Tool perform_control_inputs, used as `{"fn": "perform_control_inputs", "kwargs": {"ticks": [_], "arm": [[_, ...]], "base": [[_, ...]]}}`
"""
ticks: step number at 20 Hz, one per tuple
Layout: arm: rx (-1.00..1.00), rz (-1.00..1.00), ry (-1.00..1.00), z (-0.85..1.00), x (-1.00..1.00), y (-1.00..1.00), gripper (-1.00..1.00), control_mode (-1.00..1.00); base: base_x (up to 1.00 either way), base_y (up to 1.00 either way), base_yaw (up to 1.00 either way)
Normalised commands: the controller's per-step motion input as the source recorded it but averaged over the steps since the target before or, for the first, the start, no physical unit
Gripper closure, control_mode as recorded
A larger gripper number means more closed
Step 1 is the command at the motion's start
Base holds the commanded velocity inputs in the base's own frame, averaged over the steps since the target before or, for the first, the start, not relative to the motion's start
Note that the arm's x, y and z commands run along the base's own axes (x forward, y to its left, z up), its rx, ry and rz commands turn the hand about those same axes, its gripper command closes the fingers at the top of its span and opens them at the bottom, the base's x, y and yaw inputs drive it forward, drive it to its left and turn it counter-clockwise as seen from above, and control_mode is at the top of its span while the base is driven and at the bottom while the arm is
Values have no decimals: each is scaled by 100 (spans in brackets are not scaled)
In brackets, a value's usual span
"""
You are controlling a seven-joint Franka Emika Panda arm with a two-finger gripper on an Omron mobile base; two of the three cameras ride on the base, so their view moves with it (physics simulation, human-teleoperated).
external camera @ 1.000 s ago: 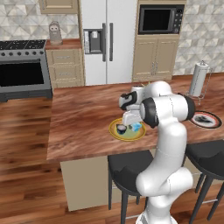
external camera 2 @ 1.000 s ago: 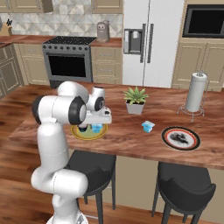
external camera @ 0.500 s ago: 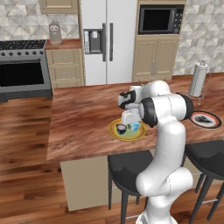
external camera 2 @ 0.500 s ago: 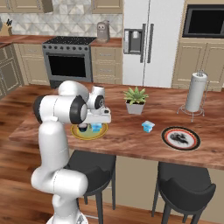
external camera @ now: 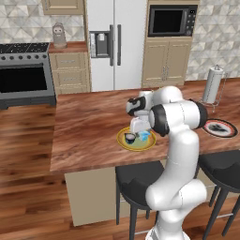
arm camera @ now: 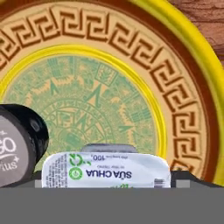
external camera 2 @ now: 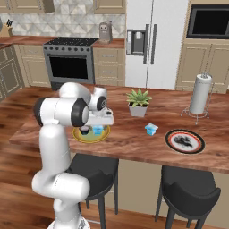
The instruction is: Place two yogurt containers on each plate.
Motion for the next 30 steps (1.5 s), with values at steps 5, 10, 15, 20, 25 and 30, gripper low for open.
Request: {"fn": "perform_control_inputs", "kwargs": {"ticks": [5,10,15,20,25,30], "arm": [[-1,0,-4,41,-8,0,-100,-100],[0,0,-14,67,-52,0,-100,-100],[0,0,-13,45,-55,0,-100,-100],[0,0,-10,25,-92,0,-100,-100],[0,0,-15,0,-100,0,-100,-100],[0,0,-15,0,-100,1,-100,-100]], "base": [[0,0,0],[0,0,0],[0,0,0],[0,0,0],[0,0,0],[0,0,0]]}}
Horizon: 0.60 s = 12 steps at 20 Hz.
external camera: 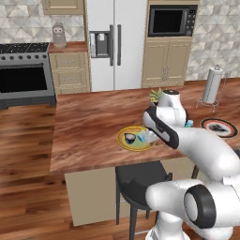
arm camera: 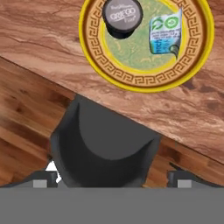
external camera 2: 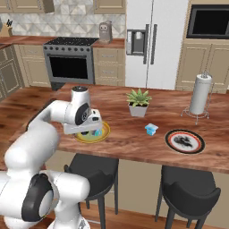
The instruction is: Place two yogurt containers on each plate.
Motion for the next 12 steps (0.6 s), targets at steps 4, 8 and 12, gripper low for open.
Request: {"fn": "perform_control_inputs", "kwargs": {"ticks": [4,8,12], "arm": [[0,0,-13,6,-64,6,-100,-100],[0,0,0,0,-2,0,-100,-100],[0,0,0,0,0,0,-100,-100]], "base": [[0,0,0],[0,0,0],[0,0,0]]}}
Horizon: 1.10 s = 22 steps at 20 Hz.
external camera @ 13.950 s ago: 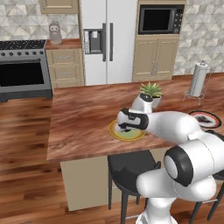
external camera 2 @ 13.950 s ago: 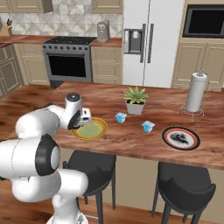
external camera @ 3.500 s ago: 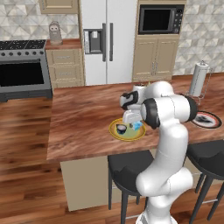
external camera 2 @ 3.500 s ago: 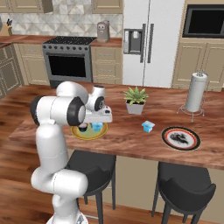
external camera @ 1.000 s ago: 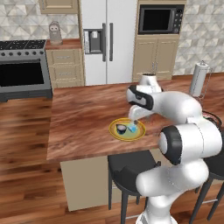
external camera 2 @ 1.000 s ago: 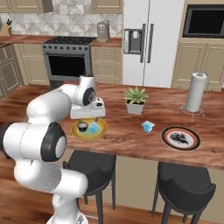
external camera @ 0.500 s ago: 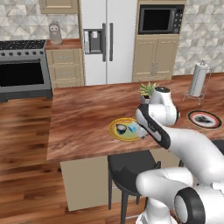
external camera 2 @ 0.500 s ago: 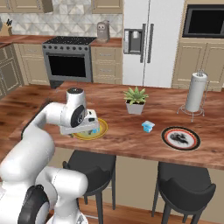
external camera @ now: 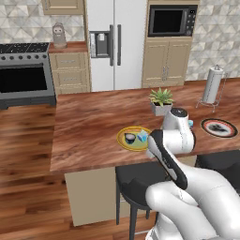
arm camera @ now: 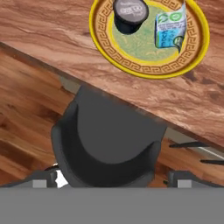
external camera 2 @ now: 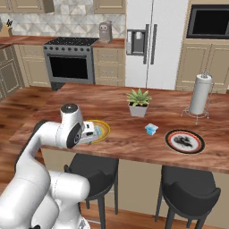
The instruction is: Place two yogurt containers on each plate.
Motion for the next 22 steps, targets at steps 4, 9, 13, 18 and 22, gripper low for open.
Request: {"fn": "perform_control_inputs", "kwargs": {"ticks": [4,9,13,18,22], "arm": [[0,0,0,0,0,-1,-100,-100],[0,0,0,0,0,0,-100,100],[0,0,0,0,0,0,-100,100],[0,0,0,0,0,0,-100,100],[0,0,0,0,0,0,-100,100]], "base": [[0,0,0],[-9,-83,-12],[-11,-100,-24],[-19,-100,-28],[-1,-82,-28]]}}
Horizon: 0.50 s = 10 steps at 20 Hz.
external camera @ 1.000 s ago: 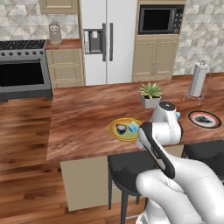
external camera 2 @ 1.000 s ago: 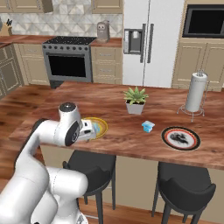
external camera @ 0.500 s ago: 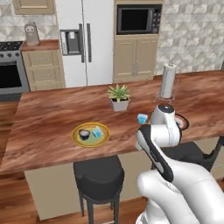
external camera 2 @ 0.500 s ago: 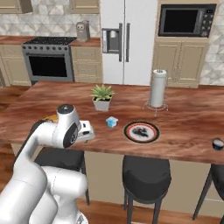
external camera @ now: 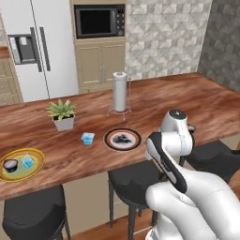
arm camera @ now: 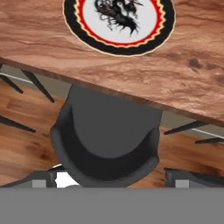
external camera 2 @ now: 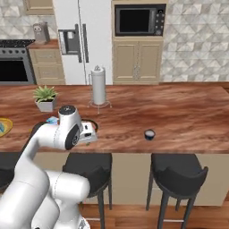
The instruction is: Place two yogurt containers on each plate.
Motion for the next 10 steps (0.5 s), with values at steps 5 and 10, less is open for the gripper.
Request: {"fn": "perform_control_inputs", "kwargs": {"ticks": [5,10], "arm": [[0,0,0,0,0,0,-100,100],[0,0,0,0,0,0,-100,100]], "base": [[3,-39,-4],[28,17,14]]}}
